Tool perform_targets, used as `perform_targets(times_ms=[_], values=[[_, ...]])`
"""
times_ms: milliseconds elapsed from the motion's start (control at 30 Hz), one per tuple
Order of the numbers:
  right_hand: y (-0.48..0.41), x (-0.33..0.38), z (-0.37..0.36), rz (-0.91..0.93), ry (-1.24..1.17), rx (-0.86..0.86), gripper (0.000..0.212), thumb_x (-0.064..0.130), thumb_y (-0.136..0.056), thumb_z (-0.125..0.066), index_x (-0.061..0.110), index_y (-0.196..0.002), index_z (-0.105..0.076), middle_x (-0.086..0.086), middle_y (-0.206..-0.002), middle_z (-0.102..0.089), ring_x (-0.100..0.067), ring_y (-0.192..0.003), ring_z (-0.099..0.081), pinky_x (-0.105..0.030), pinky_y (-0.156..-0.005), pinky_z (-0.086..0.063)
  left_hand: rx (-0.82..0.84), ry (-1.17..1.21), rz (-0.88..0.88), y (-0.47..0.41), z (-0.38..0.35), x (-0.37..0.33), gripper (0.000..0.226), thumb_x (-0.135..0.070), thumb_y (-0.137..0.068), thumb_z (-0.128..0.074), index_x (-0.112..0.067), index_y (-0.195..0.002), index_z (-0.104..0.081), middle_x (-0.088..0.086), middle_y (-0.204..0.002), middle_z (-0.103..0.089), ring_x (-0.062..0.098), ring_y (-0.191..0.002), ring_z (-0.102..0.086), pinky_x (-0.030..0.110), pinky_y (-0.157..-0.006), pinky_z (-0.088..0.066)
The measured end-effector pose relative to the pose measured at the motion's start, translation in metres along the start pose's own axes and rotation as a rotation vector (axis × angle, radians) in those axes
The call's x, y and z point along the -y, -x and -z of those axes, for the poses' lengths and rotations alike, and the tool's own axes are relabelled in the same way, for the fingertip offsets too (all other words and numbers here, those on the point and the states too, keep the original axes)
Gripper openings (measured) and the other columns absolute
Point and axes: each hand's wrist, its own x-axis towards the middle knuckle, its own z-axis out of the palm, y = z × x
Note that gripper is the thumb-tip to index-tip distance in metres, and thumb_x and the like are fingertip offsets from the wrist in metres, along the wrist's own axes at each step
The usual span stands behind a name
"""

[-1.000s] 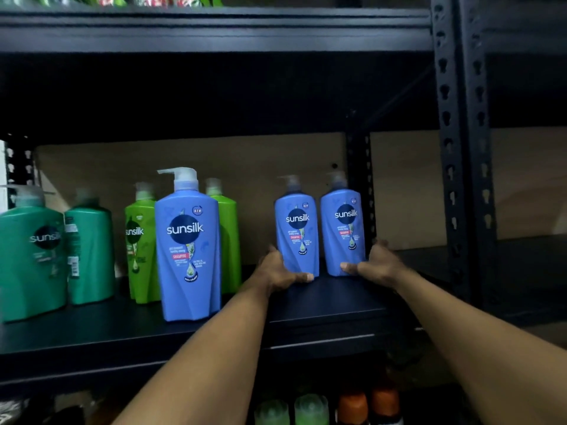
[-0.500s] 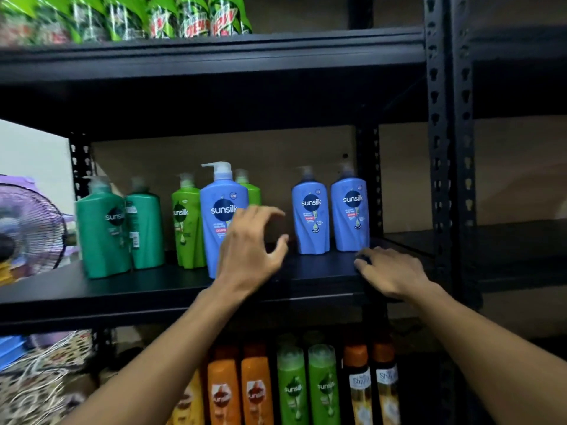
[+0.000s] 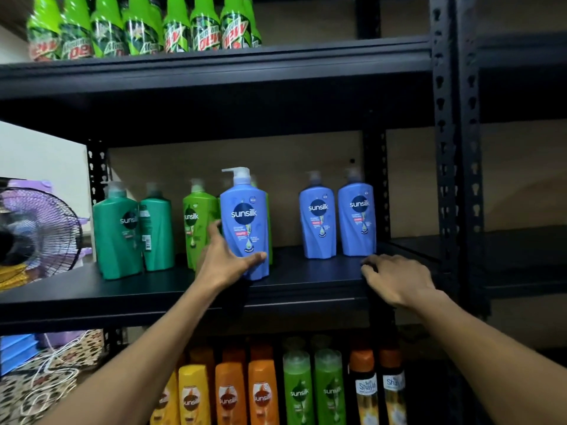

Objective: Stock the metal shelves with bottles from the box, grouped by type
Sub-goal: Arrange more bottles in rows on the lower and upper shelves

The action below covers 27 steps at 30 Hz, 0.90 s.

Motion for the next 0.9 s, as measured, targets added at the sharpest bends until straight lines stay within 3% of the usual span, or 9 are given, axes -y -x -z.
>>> perform_targets(times_ms=[100, 200, 433, 900], values=[[0.004, 0.003, -0.004, -0.003, 0.022, -0.064, 0.046, 0.049, -0.099, -0.028, 0.034, -0.134, -0.054, -0.003, -0.136, -0.059, -0.027, -0.122, -0.054, -0.039, -0.096, -0.043, 0.044, -0.018, -0.054, -0.002, -0.031, -0.014, 0.106, -0.059, -0.052, -0.092, -0.032, -0.131, -0.026, -0.004, -0.120, -0.071, 0.024, -0.108, -0.069, 0.045, -0.096, -0.054], [0.004, 0.004, -0.006, -0.018, 0.033, -0.089, 0.048, 0.049, -0.099, -0.027, 0.028, -0.131, -0.055, -0.007, -0.129, -0.062, -0.028, -0.115, -0.057, -0.039, -0.090, -0.042, 0.116, 0.012, -0.105, -0.001, -0.075, -0.044, 0.098, -0.052, -0.060, -0.094, -0.026, -0.131, -0.031, 0.000, -0.123, -0.068, 0.027, -0.110, -0.068, 0.044, -0.095, -0.054], [0.008, 0.002, -0.018, -0.037, 0.096, -0.246, 0.046, 0.042, -0.096, -0.023, 0.019, -0.113, -0.060, -0.009, -0.112, -0.068, -0.027, -0.100, -0.064, -0.039, -0.087, -0.044, 0.176, -0.090, -0.066, -0.019, -0.161, -0.086, 0.104, -0.062, -0.062, -0.088, -0.020, -0.138, -0.030, 0.010, -0.134, -0.062, 0.037, -0.121, -0.060, 0.042, -0.094, -0.048], [0.003, -0.003, -0.025, -0.003, 0.118, -0.319, 0.043, 0.042, -0.094, -0.025, 0.026, -0.096, -0.065, -0.004, -0.099, -0.070, -0.025, -0.089, -0.063, -0.038, -0.077, -0.041, 0.234, 0.011, -0.094, -0.035, -0.185, -0.085, 0.101, -0.066, -0.056, -0.089, -0.018, -0.128, -0.037, 0.004, -0.130, -0.060, 0.030, -0.119, -0.061, 0.048, -0.095, -0.054]])
